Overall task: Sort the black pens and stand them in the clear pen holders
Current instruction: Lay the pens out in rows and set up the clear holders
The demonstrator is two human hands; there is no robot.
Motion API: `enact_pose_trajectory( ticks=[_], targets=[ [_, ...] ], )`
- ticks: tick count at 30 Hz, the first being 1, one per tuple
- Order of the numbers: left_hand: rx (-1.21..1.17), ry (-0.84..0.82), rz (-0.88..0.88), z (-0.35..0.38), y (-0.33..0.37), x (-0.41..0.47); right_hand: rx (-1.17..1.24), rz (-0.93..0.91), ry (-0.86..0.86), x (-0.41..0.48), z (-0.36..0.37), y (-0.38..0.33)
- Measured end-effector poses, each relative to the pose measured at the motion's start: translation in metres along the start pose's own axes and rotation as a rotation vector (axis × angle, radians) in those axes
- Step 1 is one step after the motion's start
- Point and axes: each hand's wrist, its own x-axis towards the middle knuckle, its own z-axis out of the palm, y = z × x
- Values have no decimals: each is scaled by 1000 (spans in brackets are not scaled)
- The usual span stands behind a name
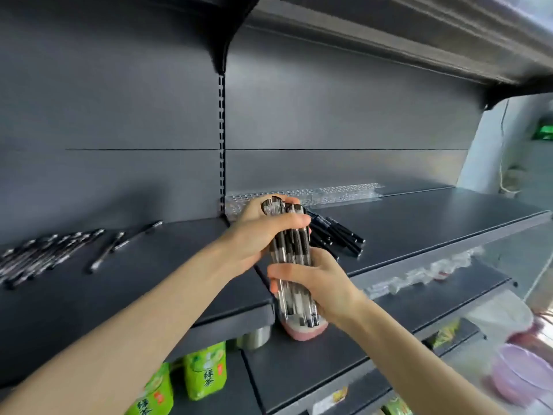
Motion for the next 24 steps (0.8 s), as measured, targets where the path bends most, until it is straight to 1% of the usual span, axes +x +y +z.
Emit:
enact_pose_trajectory(
  ticks=[3,8,10,12,15,17,19,24],
  targets=[
    [37,11,-4,43,-19,44,1,-34,36,6,-59,-2],
    [81,-6,-65,90,-56,127,-26,-6,40,33,-161,-5],
    [72,-45,-99,103,-67,161,-28,0,62,49,-201,-11],
    [80,-123,-98,117,-78,191,-68,12,56,63,-239,-17],
    [156,-132,-98,135,-89,232,-78,15,43,86,-286,-21],
    [250,-129,-130,145,-97,256,-48,29,38,101,-314,-20],
    [341,-100,-143,153,-108,279,-33,40,21,115,-342,-17],
    [399,124,-185,179,-147,328,-64,104,-57,156,-405,-3]
  ],
)
